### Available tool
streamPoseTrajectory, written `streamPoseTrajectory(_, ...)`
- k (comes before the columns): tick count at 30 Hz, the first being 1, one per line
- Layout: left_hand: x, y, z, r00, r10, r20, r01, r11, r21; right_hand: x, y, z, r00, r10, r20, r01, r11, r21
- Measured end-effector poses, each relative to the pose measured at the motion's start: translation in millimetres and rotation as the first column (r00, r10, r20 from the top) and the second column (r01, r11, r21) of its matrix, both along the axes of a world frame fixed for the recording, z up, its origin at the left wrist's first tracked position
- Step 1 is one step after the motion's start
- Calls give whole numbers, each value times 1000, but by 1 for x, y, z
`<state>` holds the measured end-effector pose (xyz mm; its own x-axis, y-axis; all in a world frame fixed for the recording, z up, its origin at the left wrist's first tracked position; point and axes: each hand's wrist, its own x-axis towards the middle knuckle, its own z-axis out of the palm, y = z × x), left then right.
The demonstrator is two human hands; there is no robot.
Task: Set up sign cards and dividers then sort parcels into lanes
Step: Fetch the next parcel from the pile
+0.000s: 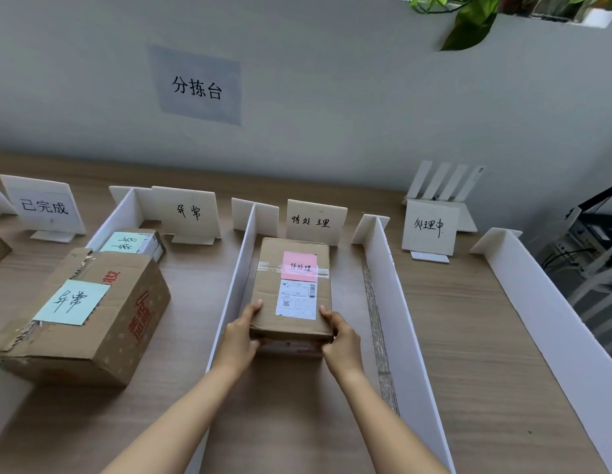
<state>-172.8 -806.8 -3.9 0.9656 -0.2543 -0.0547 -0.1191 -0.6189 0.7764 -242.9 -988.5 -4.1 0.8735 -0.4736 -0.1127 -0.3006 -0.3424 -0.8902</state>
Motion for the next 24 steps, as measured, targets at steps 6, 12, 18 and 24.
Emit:
streamPoseTrajectory(6,23,-6,4,1000,5,-4,-5,1000,23,22,-5,-1,1000,-7,-12,8,1000,25)
streamPoseTrajectory(12,36,-10,6,1000,7,11,-8,999,53,38,-9,-4,1000,-3,-15,3,1000,14)
streamPoseTrajectory(18,36,-15,9,1000,11,-10,-11,999,37,42,-8,-2,1000,-5,-22,4,1000,-28)
streamPoseTrajectory(24,29,-15,16,995,-98,-31,103,966,238,41,-7,8,994,47,-98,-59,990,-128)
